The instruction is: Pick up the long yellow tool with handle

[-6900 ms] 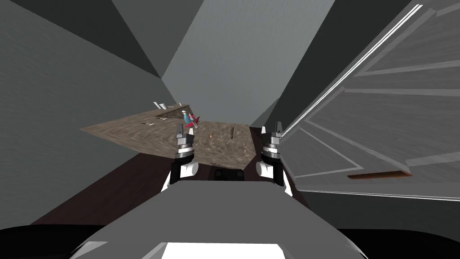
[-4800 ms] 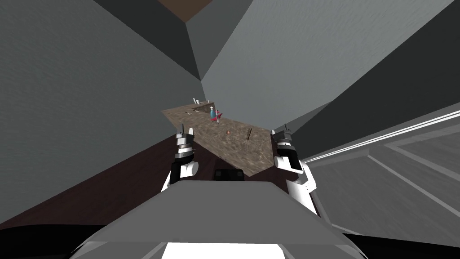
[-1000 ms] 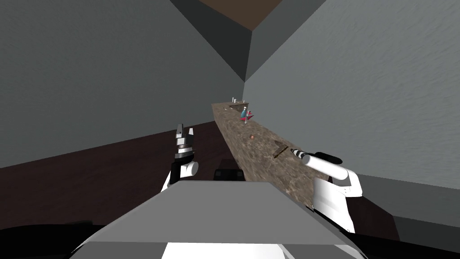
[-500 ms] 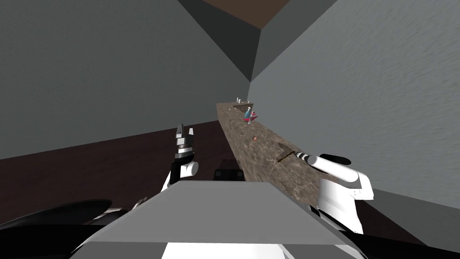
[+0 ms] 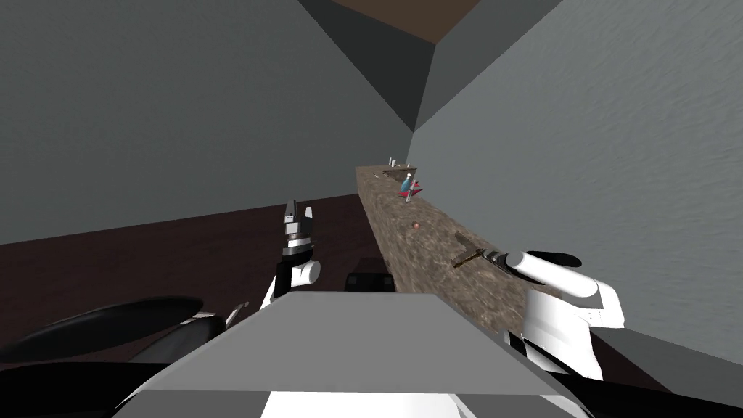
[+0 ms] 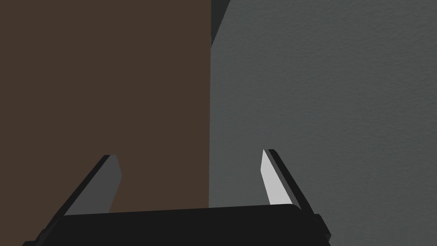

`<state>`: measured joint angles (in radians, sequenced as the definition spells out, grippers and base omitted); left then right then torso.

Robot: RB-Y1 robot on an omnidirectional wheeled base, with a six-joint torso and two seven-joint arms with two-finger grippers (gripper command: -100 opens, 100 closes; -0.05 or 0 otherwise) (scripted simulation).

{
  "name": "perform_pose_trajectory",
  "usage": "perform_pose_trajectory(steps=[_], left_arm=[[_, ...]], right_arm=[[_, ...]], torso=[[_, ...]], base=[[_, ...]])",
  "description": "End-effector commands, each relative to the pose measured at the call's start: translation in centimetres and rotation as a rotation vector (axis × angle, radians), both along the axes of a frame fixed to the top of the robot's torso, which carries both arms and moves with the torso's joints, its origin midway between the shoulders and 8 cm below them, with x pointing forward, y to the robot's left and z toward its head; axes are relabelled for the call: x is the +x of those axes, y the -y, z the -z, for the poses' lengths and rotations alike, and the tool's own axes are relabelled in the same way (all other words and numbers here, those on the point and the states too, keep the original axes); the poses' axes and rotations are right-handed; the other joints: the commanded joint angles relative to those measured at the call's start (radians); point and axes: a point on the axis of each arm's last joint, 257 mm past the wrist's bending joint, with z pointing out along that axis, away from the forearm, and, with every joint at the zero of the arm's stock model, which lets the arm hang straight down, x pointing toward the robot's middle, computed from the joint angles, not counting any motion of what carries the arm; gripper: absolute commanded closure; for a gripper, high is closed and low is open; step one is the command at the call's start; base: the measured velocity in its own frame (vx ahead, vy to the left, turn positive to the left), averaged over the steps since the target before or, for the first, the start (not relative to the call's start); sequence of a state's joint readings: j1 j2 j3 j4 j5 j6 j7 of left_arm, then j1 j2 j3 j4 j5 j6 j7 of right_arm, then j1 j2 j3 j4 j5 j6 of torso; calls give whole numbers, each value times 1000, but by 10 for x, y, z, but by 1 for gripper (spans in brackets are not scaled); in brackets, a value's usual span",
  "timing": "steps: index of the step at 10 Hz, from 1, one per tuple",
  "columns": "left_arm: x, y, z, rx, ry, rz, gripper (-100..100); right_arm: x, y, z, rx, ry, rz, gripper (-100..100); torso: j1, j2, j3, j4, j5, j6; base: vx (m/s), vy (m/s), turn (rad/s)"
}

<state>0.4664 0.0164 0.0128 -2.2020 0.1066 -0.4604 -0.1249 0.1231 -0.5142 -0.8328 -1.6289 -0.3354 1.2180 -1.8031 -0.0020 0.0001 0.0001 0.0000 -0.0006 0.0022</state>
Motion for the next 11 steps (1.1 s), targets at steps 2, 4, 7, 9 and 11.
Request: perform_pose_trajectory(steps=[2,4,7,9,11], left_arm=[[0,0,0,0,0,0,0],[0,0,0,0,0,0,0],[0,0,0,0,0,0,0],[0,0,0,0,0,0,0],[0,0,0,0,0,0,0]], right_arm=[[-16,-3,10,97,-13,79,-100],[-27,-5,14,163,-18,136,-100],[-39,-11,19,234,-36,191,-100],[-49,-15,22,294,-49,239,-100],[-58,-21,24,348,-63,283,-100]], torso=[[-1,0,0,0,0,-1],[0,1,0,0,0,-1],[0,0,0,0,0,0],[-1,0,0,0,0,0],[-1,0,0,0,0,0]], base=[[-23,-37,182],[-24,-29,181],[-10,-23,90],[-26,-32,139],[-20,-34,116]])
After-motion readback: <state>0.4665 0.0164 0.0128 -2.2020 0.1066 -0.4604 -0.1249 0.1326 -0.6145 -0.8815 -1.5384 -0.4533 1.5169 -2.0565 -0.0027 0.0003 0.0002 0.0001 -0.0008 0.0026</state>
